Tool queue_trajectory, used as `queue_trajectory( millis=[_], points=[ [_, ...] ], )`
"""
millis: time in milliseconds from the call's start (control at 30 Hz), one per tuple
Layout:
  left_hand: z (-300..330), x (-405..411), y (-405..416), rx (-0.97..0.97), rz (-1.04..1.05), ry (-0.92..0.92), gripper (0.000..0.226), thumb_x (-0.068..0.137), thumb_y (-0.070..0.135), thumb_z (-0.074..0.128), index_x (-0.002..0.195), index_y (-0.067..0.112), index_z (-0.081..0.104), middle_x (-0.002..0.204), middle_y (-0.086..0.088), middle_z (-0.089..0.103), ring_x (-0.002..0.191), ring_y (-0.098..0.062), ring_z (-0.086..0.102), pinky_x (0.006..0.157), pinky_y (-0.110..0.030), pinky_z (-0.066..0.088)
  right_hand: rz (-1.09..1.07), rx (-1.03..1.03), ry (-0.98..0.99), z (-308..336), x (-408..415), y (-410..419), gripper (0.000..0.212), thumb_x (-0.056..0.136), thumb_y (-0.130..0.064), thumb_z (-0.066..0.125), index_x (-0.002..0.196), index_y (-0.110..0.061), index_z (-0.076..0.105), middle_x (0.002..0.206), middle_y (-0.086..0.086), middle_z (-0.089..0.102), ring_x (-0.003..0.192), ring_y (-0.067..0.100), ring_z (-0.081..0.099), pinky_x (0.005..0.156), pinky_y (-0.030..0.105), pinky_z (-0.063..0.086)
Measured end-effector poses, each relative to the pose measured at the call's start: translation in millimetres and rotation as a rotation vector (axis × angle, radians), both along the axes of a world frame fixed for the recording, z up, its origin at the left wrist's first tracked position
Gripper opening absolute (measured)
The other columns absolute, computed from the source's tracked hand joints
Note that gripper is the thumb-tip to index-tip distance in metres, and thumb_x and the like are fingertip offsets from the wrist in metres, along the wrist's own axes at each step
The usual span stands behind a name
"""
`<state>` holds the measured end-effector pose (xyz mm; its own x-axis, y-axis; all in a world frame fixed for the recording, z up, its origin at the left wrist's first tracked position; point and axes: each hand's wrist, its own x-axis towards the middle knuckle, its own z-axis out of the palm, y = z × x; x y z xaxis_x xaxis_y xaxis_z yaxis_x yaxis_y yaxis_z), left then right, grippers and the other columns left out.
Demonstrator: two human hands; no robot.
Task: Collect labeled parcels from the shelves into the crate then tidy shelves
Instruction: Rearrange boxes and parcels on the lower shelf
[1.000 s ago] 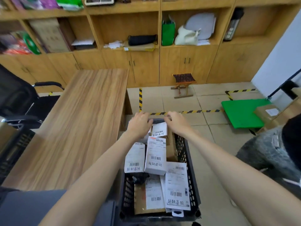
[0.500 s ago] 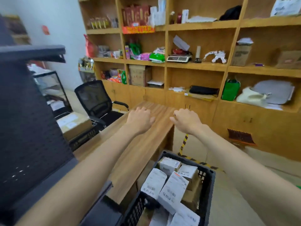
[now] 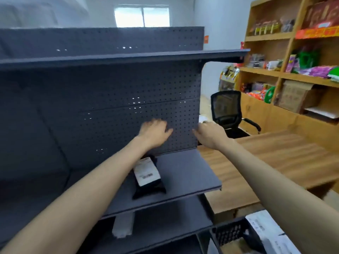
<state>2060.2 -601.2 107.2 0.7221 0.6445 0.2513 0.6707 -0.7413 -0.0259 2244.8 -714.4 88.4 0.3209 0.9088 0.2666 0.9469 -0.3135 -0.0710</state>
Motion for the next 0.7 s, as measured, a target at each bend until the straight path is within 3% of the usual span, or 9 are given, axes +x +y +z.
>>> queue_trajectory(
  millis=[133,233,400,567,700],
  points=[
    [5.3,-116.9,29.3,0.002,0.229,-0.02,0.046,0.103,0.049,0.039,0.116,0.013,0.064,0.116,-0.012,0.067,0.106,-0.032,0.063,0.075,-0.035,0.042,0.172,-0.022,0.027,9.0,-96.5,64.5,0.042,0.103,-0.043,0.035,0.101,-0.008,0.058,0.113,0.017,0.063,0.106,0.035,0.058,0.086,0.042,0.044],
    [5.4,-212.6,40.1,0.004,0.362,-0.046,0.049,0.103,0.05,0.039,0.119,0.011,0.064,0.115,-0.013,0.068,0.105,-0.032,0.063,0.078,-0.037,0.044,0.304,-0.033,0.045,13.7,-181.5,102.1,0.043,0.103,-0.044,0.036,0.106,-0.008,0.058,0.11,0.016,0.063,0.101,0.034,0.059,0.081,0.041,0.043],
    [3.6,-363.7,39.3,0.038,0.554,-0.028,0.049,0.104,0.049,0.04,0.117,0.008,0.063,0.117,-0.015,0.066,0.11,-0.033,0.059,0.085,-0.04,0.046,0.526,-0.032,0.076,12.5,-326.6,143.4,0.038,0.103,-0.042,0.036,0.095,-0.009,0.054,0.104,0.013,0.063,0.094,0.033,0.06,0.077,0.04,0.047],
    [1.7,-503.2,27.6,0.056,0.703,-0.029,0.051,0.103,0.05,0.04,0.123,0.009,0.061,0.12,-0.014,0.066,0.114,-0.034,0.057,0.088,-0.042,0.046,0.686,-0.004,0.046,5.5,-461.2,164.3,0.041,0.103,-0.042,0.036,0.104,-0.008,0.059,0.107,0.012,0.061,0.098,0.033,0.059,0.077,0.04,0.044],
    [-1.4,-602.0,15.0,0.058,0.801,-0.017,0.048,0.103,0.05,0.04,0.116,0.011,0.063,0.116,-0.013,0.067,0.113,-0.034,0.058,0.086,-0.043,0.046,0.762,0.001,0.053,-2.0,-556.9,173.1,0.04,0.104,-0.041,0.036,0.107,-0.008,0.06,0.109,0.013,0.061,0.098,0.033,0.059,0.082,0.041,0.044]
  ],
)
